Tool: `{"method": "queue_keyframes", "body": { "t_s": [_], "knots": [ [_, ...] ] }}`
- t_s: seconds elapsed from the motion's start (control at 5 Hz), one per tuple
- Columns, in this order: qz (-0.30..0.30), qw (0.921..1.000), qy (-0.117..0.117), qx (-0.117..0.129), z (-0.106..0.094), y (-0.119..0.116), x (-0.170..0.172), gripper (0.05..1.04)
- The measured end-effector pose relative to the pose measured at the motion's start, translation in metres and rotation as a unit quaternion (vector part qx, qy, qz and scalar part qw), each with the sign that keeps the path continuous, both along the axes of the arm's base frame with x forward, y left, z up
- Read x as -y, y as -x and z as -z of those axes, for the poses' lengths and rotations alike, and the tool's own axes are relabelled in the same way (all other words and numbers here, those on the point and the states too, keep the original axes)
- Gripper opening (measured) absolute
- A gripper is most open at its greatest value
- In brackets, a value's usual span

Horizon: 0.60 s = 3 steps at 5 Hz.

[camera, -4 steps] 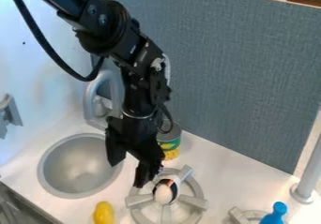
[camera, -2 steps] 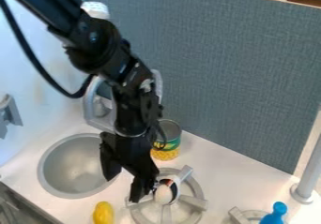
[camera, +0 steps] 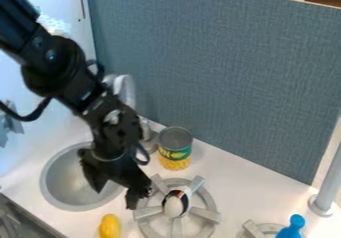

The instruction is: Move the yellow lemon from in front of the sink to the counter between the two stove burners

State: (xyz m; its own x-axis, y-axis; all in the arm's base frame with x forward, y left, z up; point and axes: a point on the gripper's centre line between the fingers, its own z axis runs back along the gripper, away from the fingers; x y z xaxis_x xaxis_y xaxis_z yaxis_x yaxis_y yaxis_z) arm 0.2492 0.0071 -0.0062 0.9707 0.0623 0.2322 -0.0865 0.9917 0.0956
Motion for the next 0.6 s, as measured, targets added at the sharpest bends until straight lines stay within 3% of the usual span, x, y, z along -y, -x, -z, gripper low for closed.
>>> {"method": "queue_keyframes", "body": {
  "t_s": [0.2, 0.6],
  "knots": [
    [-0.042, 0.9989, 0.008, -0.016, 0.012, 0.001, -0.008, 1.001],
    [-0.091, 0.992, 0.009, -0.087, 0.038, 0.009, -0.02, 1.001]
  ]
}}
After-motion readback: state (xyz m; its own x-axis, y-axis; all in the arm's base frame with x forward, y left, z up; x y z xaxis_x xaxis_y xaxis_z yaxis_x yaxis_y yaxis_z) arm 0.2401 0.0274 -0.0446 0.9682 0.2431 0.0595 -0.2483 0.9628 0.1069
